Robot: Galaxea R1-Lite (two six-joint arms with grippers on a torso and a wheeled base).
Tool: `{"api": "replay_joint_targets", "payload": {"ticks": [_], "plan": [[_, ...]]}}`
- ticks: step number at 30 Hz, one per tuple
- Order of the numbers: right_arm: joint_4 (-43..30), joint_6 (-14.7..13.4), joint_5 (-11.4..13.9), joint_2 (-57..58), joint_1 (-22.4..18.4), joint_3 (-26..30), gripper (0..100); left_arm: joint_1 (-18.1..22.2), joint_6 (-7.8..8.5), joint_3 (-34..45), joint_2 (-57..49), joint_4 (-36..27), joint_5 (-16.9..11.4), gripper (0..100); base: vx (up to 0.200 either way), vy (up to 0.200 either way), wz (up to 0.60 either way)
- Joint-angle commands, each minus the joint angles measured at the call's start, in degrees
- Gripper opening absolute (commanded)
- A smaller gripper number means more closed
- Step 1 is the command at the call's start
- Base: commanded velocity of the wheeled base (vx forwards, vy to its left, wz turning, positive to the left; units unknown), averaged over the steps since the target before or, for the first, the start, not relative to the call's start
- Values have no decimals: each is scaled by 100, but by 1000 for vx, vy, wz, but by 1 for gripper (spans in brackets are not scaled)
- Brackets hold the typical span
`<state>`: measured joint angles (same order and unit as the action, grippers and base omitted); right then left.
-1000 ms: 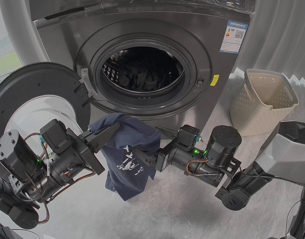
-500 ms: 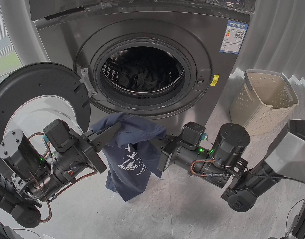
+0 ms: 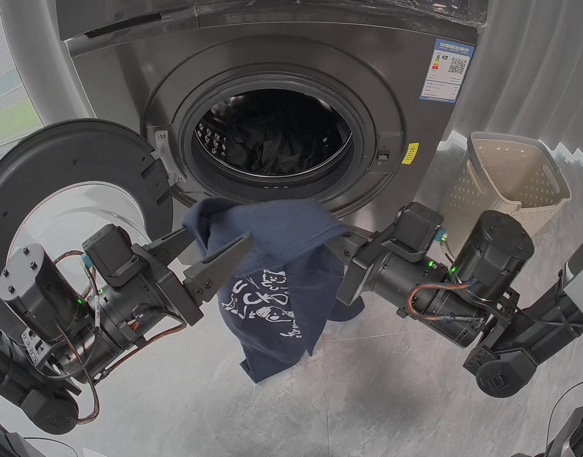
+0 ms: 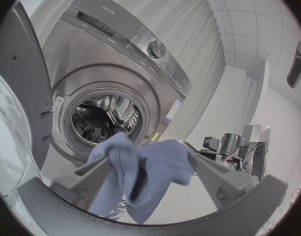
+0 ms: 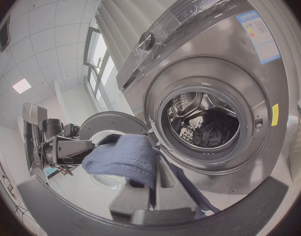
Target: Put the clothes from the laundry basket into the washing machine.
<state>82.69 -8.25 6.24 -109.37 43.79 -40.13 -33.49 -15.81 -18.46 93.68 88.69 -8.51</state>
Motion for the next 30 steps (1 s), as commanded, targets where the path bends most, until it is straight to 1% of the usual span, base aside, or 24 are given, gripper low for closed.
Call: {"api": "replay_joint_targets", "payload": {"ticks": [1,5,8,13,16,19,22,26,30], "plan": [[2,-1,0,285,-19,76,0,9,-27,0,-8,0,7,100,0,0,0],[-7,-36,-114,329,-19,102,0,18,-27,9,-17,-9,7,100,0,0,0],[-7,-36,-114,329,-11,128,0,35,-27,26,-26,-9,16,100,0,0,0],[-16,-36,-114,417,-11,146,0,290,-36,97,27,-9,-10,100,0,0,0],[-16,-36,-114,487,-11,225,0,352,-27,158,97,-9,-28,100,0,0,0],[-16,-36,-114,645,-11,445,0,369,-18,272,273,-9,-10,100,0,0,0],[-16,-45,-106,874,-19,770,0,422,52,325,607,-9,7,100,0,0,0],[-16,-45,-106,1094,-19,1034,0,510,157,316,924,-9,-2,100,0,0,0],[-42,-45,-106,1199,-46,1095,0,519,236,316,1301,-9,-10,100,0,0,0]]}}
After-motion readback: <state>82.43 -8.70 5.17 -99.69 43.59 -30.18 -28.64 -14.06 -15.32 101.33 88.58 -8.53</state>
